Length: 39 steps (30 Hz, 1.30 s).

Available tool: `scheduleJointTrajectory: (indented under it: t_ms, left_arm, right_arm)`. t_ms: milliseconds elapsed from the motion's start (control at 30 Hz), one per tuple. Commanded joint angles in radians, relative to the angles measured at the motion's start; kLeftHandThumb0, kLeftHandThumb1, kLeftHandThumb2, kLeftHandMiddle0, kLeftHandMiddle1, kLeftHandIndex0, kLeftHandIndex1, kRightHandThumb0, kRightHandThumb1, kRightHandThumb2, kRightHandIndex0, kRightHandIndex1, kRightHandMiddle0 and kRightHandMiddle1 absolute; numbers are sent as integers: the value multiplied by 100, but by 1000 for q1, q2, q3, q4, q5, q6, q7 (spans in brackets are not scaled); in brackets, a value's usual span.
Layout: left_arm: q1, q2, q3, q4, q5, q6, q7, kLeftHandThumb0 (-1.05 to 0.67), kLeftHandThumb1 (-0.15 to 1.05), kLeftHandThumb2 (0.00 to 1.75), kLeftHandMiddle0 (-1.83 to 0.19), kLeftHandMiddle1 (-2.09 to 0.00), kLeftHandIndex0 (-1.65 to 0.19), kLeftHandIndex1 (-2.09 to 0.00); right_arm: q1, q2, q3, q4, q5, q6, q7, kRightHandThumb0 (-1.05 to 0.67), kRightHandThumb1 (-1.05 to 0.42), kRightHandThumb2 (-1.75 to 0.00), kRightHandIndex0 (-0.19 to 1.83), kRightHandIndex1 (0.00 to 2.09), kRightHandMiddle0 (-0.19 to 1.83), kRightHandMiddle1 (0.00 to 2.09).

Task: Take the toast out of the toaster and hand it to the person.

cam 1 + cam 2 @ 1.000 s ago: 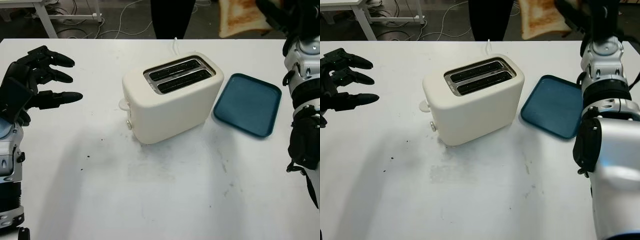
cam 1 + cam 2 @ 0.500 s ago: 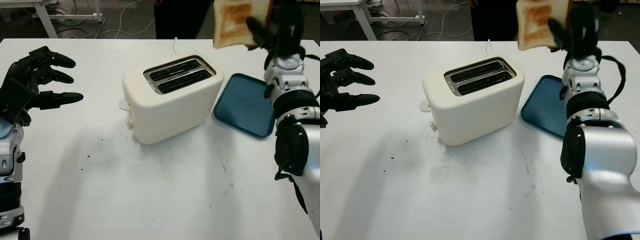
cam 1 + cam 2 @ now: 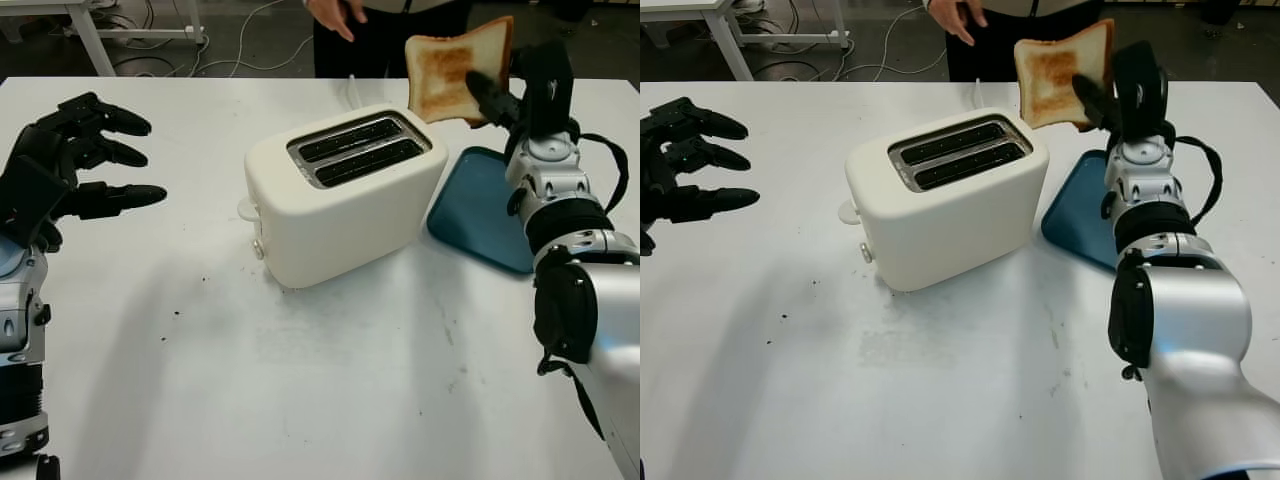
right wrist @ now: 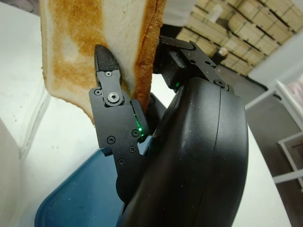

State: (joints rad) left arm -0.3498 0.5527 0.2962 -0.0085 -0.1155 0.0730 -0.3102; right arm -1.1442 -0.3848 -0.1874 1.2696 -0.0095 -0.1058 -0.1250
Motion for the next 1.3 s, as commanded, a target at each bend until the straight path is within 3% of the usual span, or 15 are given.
scheduleJointTrajectory:
  t_ms: [0,400,600,933,1267]
  left_arm:
    - [3,0,2,1,-10,-1,-5,-105,49,0,-45,-119,-47,-106]
    - [5,1,2,2,-4,-10,-2,-105,49,0,-46,-120,-47,-107]
    - [5,-1,3,1,-6,-9,-2,-105,48,0,-46,-120,-47,-107]
    - [-1,-3,0,2,-8,-2,-2,-105,49,0,-47,-119,-47,-107]
    - [0,-2,0,10,-10,-11,-7,-105,49,0,-47,-118,-47,-106]
  right_arm:
    - [10,6,0,-4,-1,-23,13,-18,-92,-14,94,175,62,161]
    - [14,7,37,-4,-31,-24,21,-21,-92,-14,98,175,70,172]
    - [12,10,31,-3,-18,-26,32,-21,-92,-13,101,175,76,168]
    - [6,4,54,-3,-40,-13,32,-21,-92,-14,99,175,70,174]
    - [17,-3,88,-7,-87,-47,44,-24,-92,-11,105,175,85,175]
